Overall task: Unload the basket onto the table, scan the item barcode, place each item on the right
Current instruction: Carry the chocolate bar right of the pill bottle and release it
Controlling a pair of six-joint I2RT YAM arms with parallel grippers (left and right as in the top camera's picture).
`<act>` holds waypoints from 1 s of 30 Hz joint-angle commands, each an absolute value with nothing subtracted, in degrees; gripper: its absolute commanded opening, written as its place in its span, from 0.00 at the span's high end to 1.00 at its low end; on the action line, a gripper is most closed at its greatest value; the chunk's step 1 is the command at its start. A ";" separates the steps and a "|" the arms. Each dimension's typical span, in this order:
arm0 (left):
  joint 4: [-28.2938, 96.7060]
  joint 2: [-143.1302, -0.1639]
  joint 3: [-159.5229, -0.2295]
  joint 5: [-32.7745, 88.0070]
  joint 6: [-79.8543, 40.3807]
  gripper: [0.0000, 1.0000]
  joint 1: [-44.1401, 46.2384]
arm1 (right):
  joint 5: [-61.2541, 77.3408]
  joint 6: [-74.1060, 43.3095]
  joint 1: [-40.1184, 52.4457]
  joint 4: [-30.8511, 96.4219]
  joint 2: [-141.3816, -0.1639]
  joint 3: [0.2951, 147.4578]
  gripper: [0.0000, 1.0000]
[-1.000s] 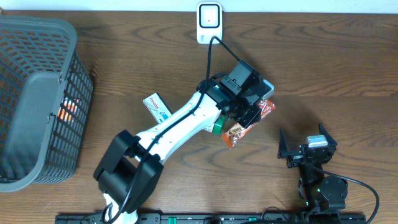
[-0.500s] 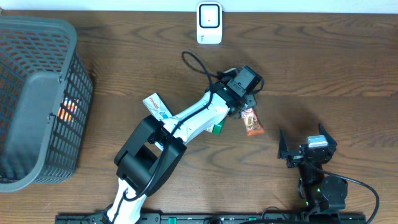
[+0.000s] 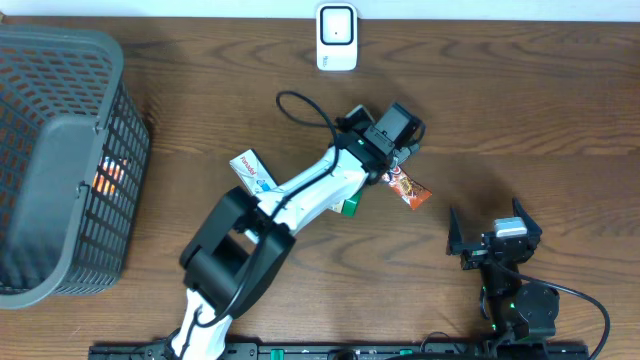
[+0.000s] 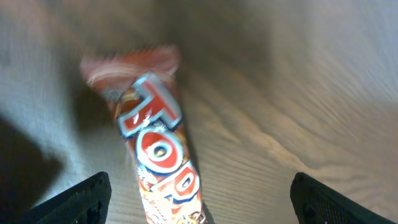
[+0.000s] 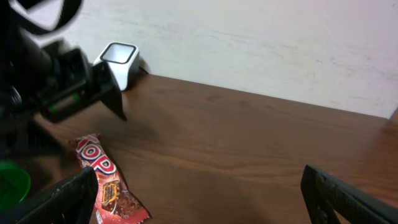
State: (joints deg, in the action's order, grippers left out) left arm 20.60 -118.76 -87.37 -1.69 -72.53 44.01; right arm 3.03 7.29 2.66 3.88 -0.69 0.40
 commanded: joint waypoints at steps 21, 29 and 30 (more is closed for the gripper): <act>41.43 -67.44 -88.31 -1.63 -28.12 0.07 -11.99 | 3.09 6.48 3.27 4.10 -0.38 0.32 0.01; 49.06 -73.34 -88.31 0.91 -32.86 0.06 -31.57 | 3.09 6.48 3.27 4.08 -0.38 0.32 0.01; 49.10 -75.11 -88.31 0.91 -32.84 0.00 -31.99 | 3.09 6.48 3.27 4.08 -0.38 0.32 0.01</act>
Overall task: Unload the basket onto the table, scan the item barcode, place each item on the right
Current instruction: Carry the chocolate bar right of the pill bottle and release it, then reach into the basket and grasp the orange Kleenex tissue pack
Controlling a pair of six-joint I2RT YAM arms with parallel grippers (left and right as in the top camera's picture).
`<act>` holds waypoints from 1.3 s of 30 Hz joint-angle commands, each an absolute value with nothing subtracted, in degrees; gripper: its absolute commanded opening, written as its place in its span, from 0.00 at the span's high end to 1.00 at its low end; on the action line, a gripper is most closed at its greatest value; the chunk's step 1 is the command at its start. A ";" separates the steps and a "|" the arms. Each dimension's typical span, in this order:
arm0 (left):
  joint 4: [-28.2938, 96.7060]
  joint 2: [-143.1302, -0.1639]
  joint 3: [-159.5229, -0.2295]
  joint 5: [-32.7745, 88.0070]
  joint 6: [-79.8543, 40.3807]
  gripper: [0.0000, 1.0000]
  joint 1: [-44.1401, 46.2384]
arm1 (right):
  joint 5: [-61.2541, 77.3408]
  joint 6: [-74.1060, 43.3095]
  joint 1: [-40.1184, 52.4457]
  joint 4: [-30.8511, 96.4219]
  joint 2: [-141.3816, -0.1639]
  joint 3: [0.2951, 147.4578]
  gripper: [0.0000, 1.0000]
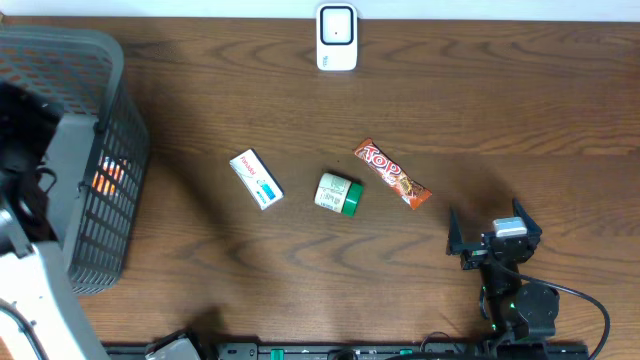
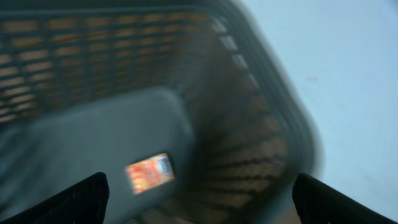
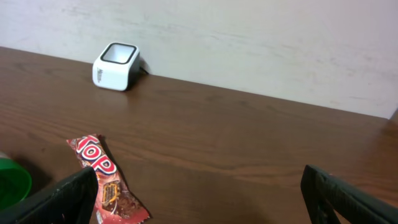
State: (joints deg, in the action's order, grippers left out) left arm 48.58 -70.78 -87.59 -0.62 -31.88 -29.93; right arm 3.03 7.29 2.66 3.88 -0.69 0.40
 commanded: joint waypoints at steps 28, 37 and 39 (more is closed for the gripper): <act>52.03 -114.04 -88.29 3.44 -50.33 0.02 -30.39 | 3.09 6.48 3.27 4.10 -0.38 0.32 0.01; 49.76 -117.62 -88.29 3.44 -51.37 0.02 -29.15 | 3.09 6.48 3.27 4.08 -0.38 0.32 0.01; 49.06 -117.78 -88.29 3.44 -51.37 0.02 -28.27 | 3.09 6.48 3.27 4.08 -0.38 0.32 0.01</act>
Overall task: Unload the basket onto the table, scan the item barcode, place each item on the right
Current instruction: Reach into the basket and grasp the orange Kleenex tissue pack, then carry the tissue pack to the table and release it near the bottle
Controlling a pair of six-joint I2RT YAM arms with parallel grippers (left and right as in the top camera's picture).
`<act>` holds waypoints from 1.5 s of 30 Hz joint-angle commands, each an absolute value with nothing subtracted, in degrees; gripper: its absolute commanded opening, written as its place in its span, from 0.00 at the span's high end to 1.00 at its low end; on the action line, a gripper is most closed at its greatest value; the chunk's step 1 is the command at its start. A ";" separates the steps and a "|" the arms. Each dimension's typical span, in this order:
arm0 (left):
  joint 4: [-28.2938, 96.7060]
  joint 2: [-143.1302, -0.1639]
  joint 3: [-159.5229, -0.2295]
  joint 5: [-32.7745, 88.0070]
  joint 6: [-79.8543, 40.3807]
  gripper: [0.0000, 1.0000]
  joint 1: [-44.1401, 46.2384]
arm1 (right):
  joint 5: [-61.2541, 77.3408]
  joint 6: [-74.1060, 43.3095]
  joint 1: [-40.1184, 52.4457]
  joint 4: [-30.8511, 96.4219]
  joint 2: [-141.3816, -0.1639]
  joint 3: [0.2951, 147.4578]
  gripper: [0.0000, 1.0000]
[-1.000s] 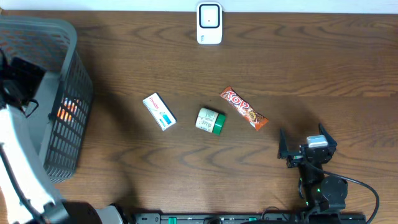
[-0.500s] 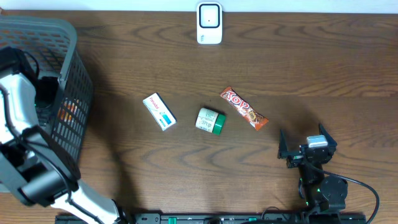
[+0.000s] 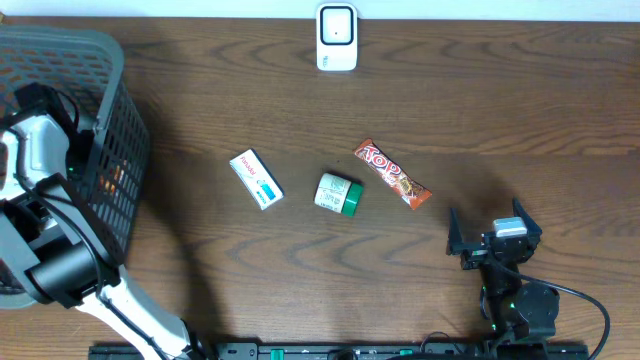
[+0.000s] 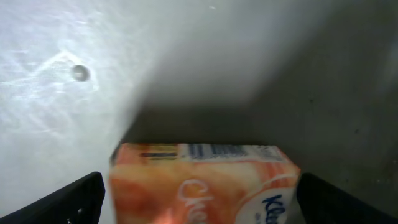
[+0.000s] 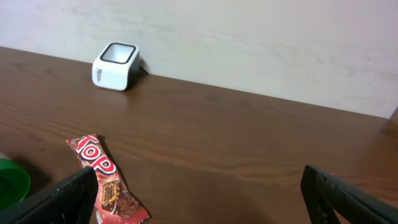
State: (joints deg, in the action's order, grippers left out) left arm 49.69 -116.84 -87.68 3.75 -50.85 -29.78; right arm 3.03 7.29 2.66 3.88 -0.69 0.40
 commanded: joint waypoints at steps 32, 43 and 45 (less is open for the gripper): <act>53.23 -113.36 -89.76 -1.06 -49.45 0.30 -26.79 | 3.09 6.46 3.27 4.10 -0.38 0.32 0.01; 59.24 -83.18 -91.55 4.89 -43.66 0.30 -32.95 | 3.09 6.48 3.27 4.10 -0.38 0.32 0.01; 61.52 -77.10 -91.55 7.14 -42.96 0.30 -31.68 | 3.09 6.48 3.27 4.10 -0.38 0.32 0.01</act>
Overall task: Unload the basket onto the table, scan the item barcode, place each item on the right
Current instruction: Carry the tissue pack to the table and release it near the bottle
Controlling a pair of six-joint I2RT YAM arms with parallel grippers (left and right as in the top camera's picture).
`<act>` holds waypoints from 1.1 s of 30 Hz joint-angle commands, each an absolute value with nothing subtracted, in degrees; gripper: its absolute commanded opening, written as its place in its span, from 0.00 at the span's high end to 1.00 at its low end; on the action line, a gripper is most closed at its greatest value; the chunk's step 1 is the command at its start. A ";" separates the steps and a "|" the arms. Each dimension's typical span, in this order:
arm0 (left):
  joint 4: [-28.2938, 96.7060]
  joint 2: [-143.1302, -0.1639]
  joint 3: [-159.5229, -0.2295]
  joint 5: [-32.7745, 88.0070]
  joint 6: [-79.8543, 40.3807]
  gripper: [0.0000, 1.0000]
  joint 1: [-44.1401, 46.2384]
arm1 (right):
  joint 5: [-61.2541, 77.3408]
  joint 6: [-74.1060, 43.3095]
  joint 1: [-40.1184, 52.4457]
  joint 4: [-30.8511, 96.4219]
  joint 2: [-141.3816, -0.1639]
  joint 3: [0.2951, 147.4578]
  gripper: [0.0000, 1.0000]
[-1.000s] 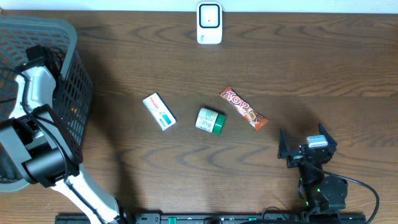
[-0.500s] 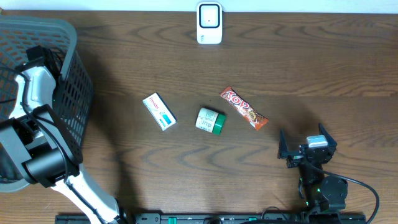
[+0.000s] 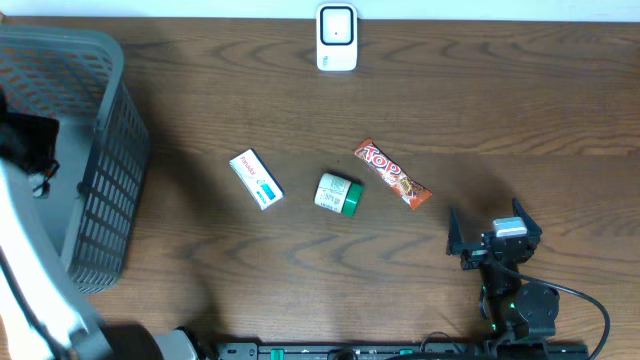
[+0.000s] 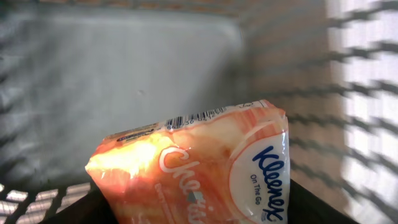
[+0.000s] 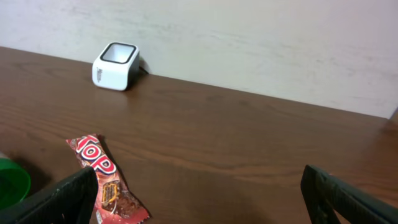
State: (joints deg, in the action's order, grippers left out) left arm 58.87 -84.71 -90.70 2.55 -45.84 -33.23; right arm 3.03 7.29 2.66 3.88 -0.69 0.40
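An orange Kleenex tissue pack (image 4: 199, 165) with a barcode along its top edge fills the left wrist view, raised above the floor of the grey basket (image 4: 367, 93). My left gripper (image 4: 193, 208) is shut on the pack, its dark fingers flanking it. In the overhead view that gripper (image 3: 28, 145) hangs over the basket (image 3: 100, 180) at the far left, and the pack is hidden there. The white scanner (image 3: 337, 37) stands at the table's back edge, also in the right wrist view (image 5: 115, 65). My right gripper (image 3: 494, 245) rests open at the front right.
On the table's middle lie a white and blue box (image 3: 256, 178), a green-capped jar (image 3: 338, 193) and a red TOP candy bar (image 3: 392, 173). The candy bar (image 5: 106, 177) lies left of the open right gripper (image 5: 202, 196).
The tissue pack lay on the basket floor under my open left gripper. Now the gripper is shut on it and holds it above the floor. The right arm has not moved.
My left gripper was open over the TOP candy bar at mid-table. Then it was at the basket, looking down at the orange pack inside. Then it was low over the pack on the basket floor. Now it holds the pack raised inside the basket.
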 commanded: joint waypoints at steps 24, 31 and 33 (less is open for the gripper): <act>74.98 -79.07 -89.34 5.19 -45.98 0.30 16.25 | 3.09 6.46 3.27 4.10 -0.38 0.32 0.01; 74.56 -88.29 -88.58 -8.16 -74.65 0.30 26.83 | 3.09 6.48 3.27 4.08 -0.38 0.32 0.01; 73.69 -90.56 -88.01 -9.93 -83.64 0.30 30.22 | 3.09 6.46 3.27 4.10 -0.38 0.32 0.01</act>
State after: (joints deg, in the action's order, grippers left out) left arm 74.28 -87.59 -89.38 -2.46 -63.99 25.50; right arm 3.03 7.29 2.66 3.88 -0.69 0.40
